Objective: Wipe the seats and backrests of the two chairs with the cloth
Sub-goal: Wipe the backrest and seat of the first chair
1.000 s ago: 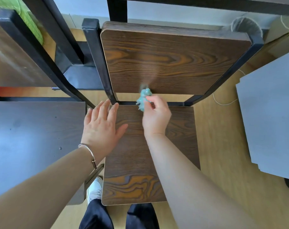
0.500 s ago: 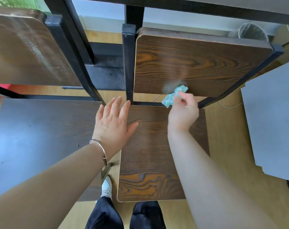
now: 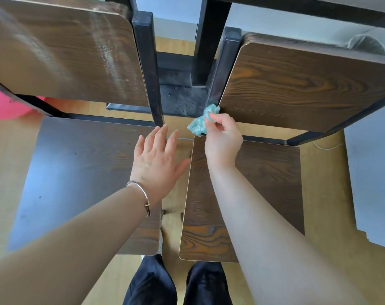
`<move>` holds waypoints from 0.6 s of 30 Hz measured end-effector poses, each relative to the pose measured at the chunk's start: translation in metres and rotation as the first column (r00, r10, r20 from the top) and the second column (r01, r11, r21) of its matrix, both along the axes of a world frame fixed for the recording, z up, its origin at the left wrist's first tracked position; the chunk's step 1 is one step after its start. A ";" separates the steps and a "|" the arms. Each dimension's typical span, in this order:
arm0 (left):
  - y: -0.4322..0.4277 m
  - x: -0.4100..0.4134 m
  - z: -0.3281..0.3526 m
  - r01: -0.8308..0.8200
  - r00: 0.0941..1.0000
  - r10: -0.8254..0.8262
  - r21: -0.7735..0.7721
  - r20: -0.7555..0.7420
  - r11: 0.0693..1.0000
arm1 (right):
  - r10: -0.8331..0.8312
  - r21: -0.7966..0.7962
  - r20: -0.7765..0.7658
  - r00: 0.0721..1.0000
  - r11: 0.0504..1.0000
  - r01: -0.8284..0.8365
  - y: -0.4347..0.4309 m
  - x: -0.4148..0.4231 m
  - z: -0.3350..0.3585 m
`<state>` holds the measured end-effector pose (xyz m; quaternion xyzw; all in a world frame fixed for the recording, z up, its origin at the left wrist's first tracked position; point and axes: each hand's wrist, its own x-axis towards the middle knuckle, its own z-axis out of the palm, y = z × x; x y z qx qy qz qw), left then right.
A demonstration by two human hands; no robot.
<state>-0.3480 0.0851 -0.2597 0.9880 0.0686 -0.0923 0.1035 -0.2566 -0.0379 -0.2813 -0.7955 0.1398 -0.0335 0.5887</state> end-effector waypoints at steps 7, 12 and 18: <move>-0.005 -0.001 0.000 0.021 1.000 -0.021 0.011 -0.002 1.000 | 0.184 0.096 -0.104 0.977 0.980 -0.175 -0.024 -0.003 0.003; -0.024 -0.001 -0.004 0.060 0.998 -0.060 0.000 -0.021 0.998 | 0.134 0.015 -0.266 0.955 0.991 -0.135 -0.089 -0.013 -0.007; -0.062 0.004 -0.010 0.096 0.995 -0.097 -0.022 -0.040 0.995 | 0.055 -0.200 -0.365 0.930 0.970 -0.136 -0.171 -0.005 -0.012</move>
